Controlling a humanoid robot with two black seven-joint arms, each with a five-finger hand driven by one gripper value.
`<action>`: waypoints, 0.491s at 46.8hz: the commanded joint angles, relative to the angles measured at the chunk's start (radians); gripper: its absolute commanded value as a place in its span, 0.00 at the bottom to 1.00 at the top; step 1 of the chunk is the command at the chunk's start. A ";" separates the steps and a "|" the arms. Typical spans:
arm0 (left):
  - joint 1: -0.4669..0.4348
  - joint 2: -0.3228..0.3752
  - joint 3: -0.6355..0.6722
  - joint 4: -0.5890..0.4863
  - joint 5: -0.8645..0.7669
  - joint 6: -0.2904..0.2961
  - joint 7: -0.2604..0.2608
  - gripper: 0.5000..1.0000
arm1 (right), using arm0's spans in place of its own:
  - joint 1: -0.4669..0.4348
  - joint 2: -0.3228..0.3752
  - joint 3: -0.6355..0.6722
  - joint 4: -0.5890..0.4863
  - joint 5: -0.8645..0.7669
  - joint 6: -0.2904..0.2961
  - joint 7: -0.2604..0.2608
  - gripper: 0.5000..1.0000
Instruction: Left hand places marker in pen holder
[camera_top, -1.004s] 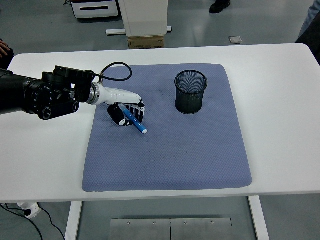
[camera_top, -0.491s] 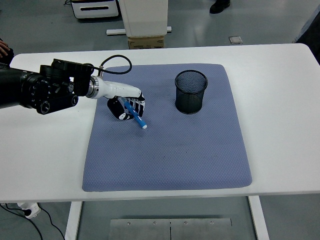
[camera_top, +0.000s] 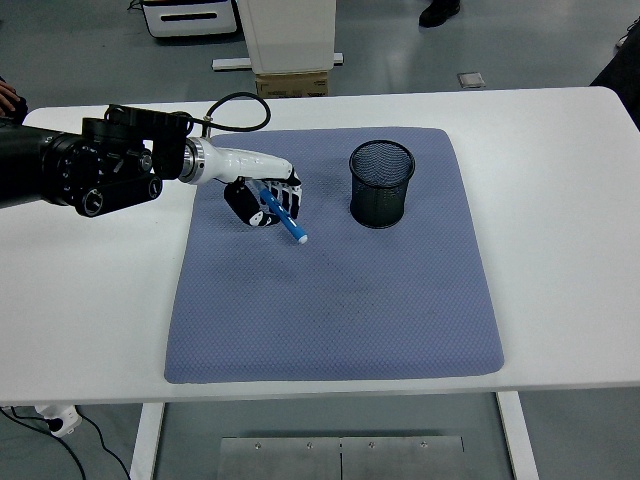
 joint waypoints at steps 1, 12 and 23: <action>-0.011 0.000 -0.009 0.001 -0.002 -0.003 0.000 0.00 | 0.001 0.000 0.000 0.000 0.000 0.000 0.000 1.00; -0.044 0.003 -0.037 0.001 -0.004 -0.029 0.000 0.00 | 0.000 0.000 0.000 0.000 0.000 -0.002 0.000 1.00; -0.063 0.015 -0.050 0.001 -0.027 -0.030 0.000 0.00 | 0.001 0.000 0.000 0.000 0.000 0.000 0.000 1.00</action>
